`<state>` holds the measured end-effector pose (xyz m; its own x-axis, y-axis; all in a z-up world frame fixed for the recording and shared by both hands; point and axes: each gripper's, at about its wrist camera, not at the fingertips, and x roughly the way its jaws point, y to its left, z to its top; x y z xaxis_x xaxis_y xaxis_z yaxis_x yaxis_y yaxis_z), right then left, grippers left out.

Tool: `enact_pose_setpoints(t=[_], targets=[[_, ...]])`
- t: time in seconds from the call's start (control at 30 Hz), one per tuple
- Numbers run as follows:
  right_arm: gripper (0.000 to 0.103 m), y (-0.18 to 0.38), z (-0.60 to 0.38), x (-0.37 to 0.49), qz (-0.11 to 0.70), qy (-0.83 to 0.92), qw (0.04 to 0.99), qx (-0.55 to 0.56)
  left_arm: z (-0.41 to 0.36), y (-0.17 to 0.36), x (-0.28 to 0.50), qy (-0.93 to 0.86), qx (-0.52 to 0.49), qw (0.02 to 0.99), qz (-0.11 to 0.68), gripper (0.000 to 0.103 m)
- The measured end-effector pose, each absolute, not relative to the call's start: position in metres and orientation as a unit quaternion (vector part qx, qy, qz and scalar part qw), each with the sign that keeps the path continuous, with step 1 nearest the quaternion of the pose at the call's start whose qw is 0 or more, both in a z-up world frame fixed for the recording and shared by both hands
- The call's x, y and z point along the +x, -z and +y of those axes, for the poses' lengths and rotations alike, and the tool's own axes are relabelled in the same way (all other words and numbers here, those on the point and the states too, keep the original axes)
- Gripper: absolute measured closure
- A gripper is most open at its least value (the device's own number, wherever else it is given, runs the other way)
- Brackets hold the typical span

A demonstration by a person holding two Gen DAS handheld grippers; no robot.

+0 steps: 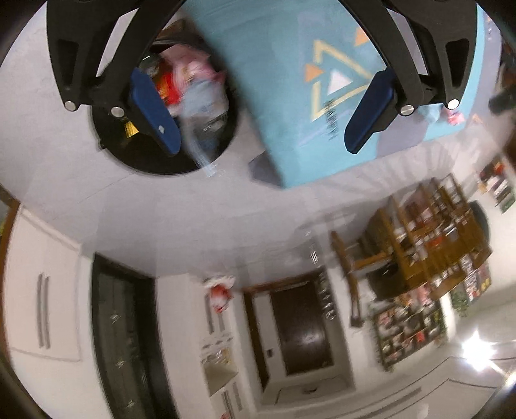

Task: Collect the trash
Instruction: 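Move both tools back to the mat toward the pink bag and blue mask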

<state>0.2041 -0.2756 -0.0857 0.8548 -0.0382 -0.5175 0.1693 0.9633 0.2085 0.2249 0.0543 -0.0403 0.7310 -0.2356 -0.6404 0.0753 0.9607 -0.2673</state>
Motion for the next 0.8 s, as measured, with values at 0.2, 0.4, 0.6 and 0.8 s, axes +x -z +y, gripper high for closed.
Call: enact_pose_setpoints(t=[0.2, 0.4, 0.6, 0.8], targets=[[0.003, 0.102, -0.210, 0.217, 0.281, -0.031, 0.958, 0.046, 0.111, 0.061, 0.219, 0.037, -0.155, 0.927, 0.340, 0.003], [0.003, 0.117, -0.160, 0.232, 0.336, -0.137, 0.932, 0.016, 0.138, 0.091, 0.219, 0.004, -0.139, 0.918, 0.371, 0.003], [0.003, 0.142, -0.121, 0.253, 0.404, -0.189, 0.895, 0.032, 0.176, 0.110, 0.217, 0.002, -0.208, 0.894, 0.397, 0.003], [0.003, 0.149, -0.089, 0.256, 0.402, -0.220, 0.888, 0.038, 0.203, 0.114, 0.238, -0.042, -0.204, 0.891, 0.404, 0.003]])
